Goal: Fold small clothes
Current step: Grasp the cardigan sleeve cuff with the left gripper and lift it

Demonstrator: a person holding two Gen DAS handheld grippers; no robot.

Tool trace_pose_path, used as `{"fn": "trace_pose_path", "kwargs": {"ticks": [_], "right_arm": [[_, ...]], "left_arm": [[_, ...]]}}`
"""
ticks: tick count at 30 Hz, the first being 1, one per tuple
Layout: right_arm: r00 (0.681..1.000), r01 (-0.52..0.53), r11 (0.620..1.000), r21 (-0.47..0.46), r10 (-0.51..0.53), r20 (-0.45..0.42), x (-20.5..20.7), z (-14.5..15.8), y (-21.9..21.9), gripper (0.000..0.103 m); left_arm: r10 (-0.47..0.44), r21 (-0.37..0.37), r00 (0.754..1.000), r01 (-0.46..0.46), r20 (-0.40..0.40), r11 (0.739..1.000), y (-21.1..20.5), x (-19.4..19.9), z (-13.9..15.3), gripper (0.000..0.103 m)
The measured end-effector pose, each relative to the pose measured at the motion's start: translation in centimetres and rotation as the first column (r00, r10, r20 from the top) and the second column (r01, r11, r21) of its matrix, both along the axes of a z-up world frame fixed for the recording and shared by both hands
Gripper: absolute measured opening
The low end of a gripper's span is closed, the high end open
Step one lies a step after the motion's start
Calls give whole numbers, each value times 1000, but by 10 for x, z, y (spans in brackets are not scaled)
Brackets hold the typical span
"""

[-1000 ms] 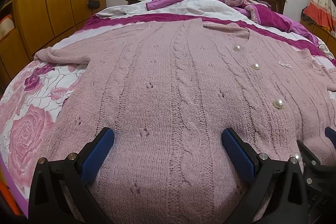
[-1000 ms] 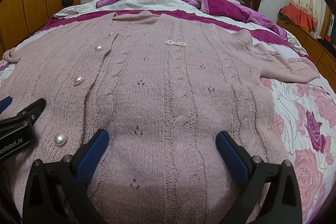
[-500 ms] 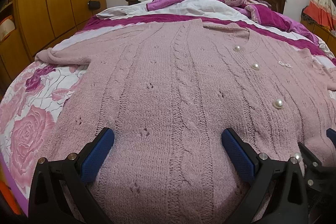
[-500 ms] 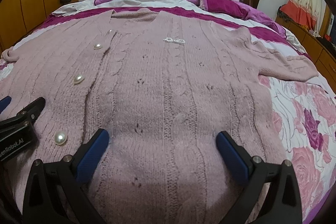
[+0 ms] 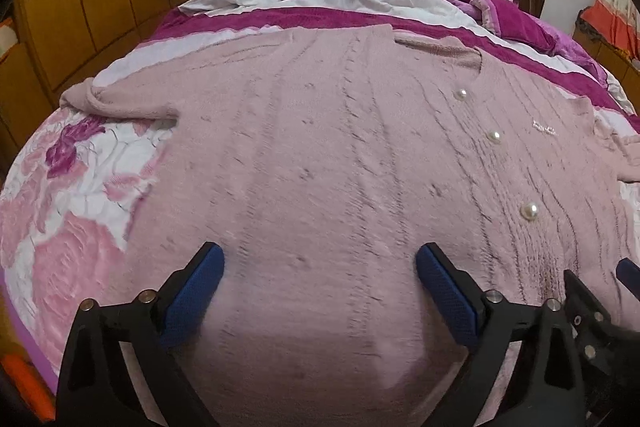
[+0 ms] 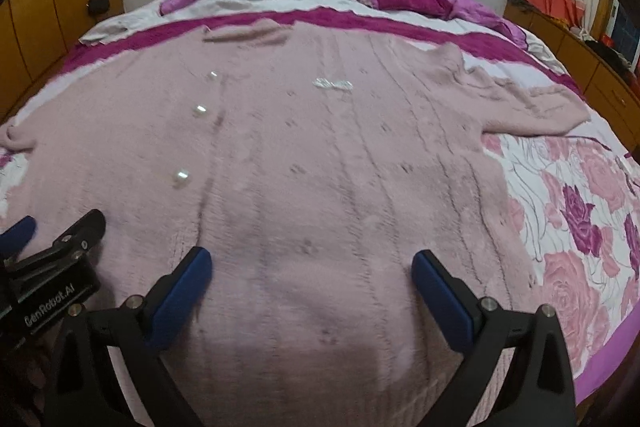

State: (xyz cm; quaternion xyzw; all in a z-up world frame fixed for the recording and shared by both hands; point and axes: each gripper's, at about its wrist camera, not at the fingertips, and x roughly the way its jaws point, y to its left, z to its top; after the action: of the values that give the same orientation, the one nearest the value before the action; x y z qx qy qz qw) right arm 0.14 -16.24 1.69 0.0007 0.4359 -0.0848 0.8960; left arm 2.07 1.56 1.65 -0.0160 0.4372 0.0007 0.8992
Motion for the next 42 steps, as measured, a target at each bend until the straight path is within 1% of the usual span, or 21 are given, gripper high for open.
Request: {"fn": "trace_pose_path", "kwargs": {"ticks": [3,7,9,11,15,18,20,21,24,25,26,28,29,31,34,36,37,39,40,41,42], "right_arm": [[997,-62,998,1,62,46,-6,9,16,102],[979,-172,985,-22,174,107,-9,18,46,102],[964,-225,973,-55,231,131,-8,18,63,102],[956,-255,963,-88,265,129,-6,16,79,102],[929,-340,930,-141,356,104,0,5,110,102],[915,-374,909,-185,394,90,2,-5,124,102],[912,-382,902,-203,403,74,6,-13,131,102],[911,-384,902,-197,405,76,7,-14,130,102],[913,-386,909,-160,401,73,10,-14,126,102],[915,-386,912,-141,398,69,12,-14,124,102],[916,-385,914,-129,395,67,13,-15,122,102],[919,-381,918,-115,389,65,15,-15,121,102],[919,-380,918,-114,388,64,15,-16,121,102],[919,-379,917,-124,388,67,15,-16,123,102],[918,-376,916,-139,389,78,14,-17,126,102],[917,-379,915,-141,392,78,14,-18,126,102],[916,-381,914,-137,393,75,16,-18,125,102],[916,-384,916,-118,394,72,18,-18,123,102],[917,-385,916,-110,393,72,18,-18,123,102],[917,-385,917,-103,393,70,19,-18,122,102],[918,-384,918,-96,391,67,20,-18,121,102]], "left_arm": [[21,16,999,-21,34,1000,30,9,15,76],[135,37,986,-139,94,990,100,44,35,76],[187,57,976,-194,108,979,131,63,39,72],[246,101,963,-257,109,961,167,89,40,65],[335,160,931,-356,145,921,227,133,35,58],[384,198,915,-402,121,894,259,159,22,44],[414,160,908,-419,61,894,282,173,9,34],[434,128,900,-435,37,891,293,177,3,31],[492,50,870,-492,15,869,316,178,-6,17],[510,0,860,-510,15,860,323,174,-10,6],[521,-29,854,-520,14,853,327,171,-12,0],[529,-80,848,-525,27,847,331,165,-11,0],[514,-89,856,-509,53,856,330,161,-7,0],[457,-40,880,-456,133,889,317,155,7,0],[294,43,924,-313,246,949,280,148,35,0],[199,73,934,-230,296,970,258,141,48,0],[125,91,935,-163,333,982,239,134,58,0],[11,87,933,-45,360,995,217,128,68,0],[-73,64,934,55,348,996,203,125,69,0],[-195,24,932,197,305,980,183,122,67,0],[-293,-18,922,308,254,951,168,122,62,0]]}}
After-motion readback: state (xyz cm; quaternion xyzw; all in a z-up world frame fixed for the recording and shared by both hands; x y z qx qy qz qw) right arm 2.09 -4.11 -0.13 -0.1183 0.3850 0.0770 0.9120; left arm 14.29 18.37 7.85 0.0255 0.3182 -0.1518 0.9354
